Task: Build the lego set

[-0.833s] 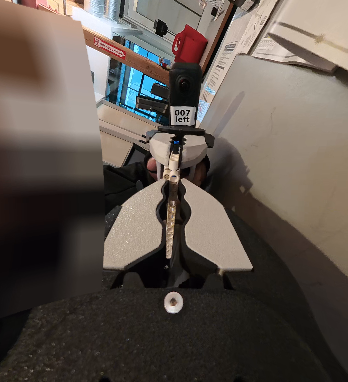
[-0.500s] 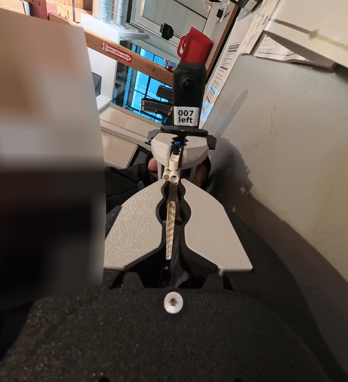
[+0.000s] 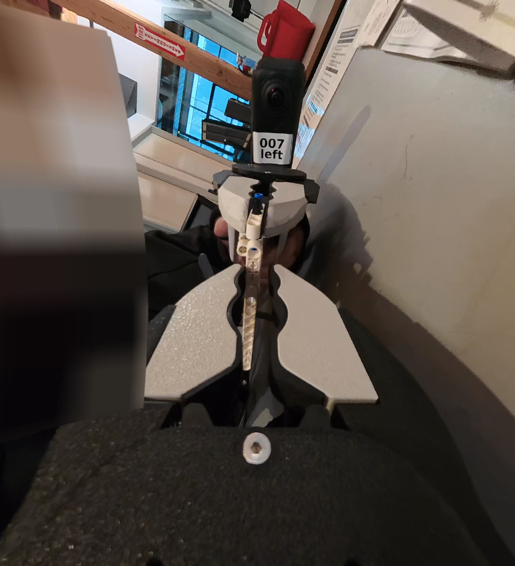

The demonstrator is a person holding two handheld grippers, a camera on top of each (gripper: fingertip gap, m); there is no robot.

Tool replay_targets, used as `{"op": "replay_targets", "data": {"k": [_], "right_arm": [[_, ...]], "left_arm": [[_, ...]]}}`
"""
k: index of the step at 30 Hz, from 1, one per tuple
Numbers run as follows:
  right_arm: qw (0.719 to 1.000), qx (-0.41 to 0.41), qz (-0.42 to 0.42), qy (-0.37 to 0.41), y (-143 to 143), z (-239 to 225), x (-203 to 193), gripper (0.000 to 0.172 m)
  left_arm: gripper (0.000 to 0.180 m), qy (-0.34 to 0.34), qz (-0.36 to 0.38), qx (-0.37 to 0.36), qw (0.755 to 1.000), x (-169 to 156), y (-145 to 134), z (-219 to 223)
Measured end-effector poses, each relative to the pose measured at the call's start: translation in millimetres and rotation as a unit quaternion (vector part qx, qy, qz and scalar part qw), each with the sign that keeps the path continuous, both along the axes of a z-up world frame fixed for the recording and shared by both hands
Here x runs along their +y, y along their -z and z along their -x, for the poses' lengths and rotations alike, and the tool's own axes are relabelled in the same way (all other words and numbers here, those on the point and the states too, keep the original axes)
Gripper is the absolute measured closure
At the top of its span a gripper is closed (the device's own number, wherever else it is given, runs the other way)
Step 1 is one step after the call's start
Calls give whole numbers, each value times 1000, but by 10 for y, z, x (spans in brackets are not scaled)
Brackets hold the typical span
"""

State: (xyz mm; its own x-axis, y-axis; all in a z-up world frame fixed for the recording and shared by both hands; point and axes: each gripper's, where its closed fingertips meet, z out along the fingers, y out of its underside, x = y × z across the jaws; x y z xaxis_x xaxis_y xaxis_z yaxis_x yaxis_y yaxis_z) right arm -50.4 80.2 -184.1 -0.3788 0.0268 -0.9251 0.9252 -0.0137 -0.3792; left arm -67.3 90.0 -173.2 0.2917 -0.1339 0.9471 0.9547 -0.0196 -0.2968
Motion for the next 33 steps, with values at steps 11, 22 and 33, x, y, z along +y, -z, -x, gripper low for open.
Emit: {"op": "replay_targets", "data": {"k": [11, 22, 33], "right_arm": [[1000, 5, 3, 2, -16, -6, -6, 165], [1000, -22, 19, -6, -3, -6, -10, 155], [999, 14, 15, 46, -50, 270, 33, 145]], "left_arm": [[173, 16, 12, 12, 1000, -6, 20, -19], [173, 32, 9, -13, 999, -8, 33, -27], [173, 35, 12, -8, 999, 9, 37, -53]]}}
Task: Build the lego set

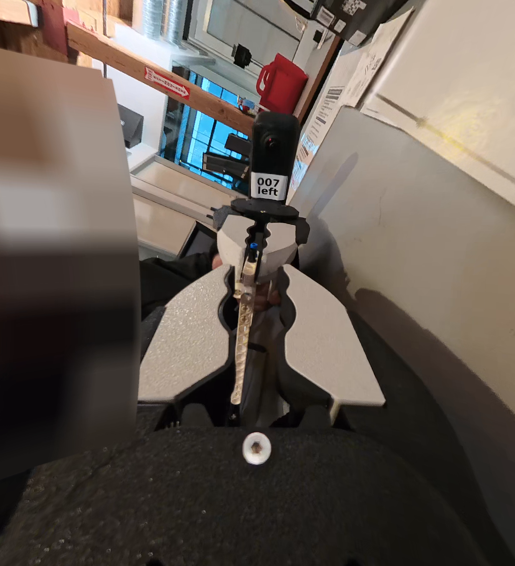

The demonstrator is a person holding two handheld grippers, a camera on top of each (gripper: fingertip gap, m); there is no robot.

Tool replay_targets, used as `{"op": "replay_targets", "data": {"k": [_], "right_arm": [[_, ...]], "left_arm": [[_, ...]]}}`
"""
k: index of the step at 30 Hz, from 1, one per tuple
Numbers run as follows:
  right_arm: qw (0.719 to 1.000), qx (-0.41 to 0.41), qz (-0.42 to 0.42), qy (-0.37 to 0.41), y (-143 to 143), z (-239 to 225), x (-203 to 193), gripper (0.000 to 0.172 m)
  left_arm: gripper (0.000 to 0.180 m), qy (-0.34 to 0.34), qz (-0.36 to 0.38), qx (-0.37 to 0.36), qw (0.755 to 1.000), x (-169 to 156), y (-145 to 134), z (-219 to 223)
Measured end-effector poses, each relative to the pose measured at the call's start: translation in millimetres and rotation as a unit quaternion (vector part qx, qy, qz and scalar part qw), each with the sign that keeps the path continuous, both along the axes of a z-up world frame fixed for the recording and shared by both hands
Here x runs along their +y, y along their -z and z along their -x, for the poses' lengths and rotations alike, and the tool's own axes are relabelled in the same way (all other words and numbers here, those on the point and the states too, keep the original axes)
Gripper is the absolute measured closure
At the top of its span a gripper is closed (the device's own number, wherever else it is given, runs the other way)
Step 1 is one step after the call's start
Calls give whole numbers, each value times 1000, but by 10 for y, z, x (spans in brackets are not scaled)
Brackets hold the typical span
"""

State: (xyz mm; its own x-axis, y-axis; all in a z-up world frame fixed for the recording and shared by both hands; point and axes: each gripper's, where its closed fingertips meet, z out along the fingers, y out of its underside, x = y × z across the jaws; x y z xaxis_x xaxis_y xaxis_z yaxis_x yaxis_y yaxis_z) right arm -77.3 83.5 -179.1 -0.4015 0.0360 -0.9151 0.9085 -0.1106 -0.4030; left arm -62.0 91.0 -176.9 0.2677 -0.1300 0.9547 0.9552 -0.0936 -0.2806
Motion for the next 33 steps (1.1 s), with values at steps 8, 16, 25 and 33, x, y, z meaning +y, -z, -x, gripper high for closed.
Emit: {"op": "replay_targets", "data": {"k": [8, 16, 25, 33], "right_arm": [[999, 9, -23, -23, 10, -66, -45, 164], [1000, -4, -17, -26, 26, -66, -23, 164], [999, -30, -6, -27, 49, -61, -12, 164], [999, -36, -6, -22, 68, -42, 1, 164]], "left_arm": [[173, -6, 10, 3, 1000, 16, 28, -5], [172, -2, 6, -13, 1000, 39, 36, -17], [165, 18, 6, -14, 1000, 34, 33, -16], [137, 12, 2, 17, 1000, -37, -39, 11]]}}
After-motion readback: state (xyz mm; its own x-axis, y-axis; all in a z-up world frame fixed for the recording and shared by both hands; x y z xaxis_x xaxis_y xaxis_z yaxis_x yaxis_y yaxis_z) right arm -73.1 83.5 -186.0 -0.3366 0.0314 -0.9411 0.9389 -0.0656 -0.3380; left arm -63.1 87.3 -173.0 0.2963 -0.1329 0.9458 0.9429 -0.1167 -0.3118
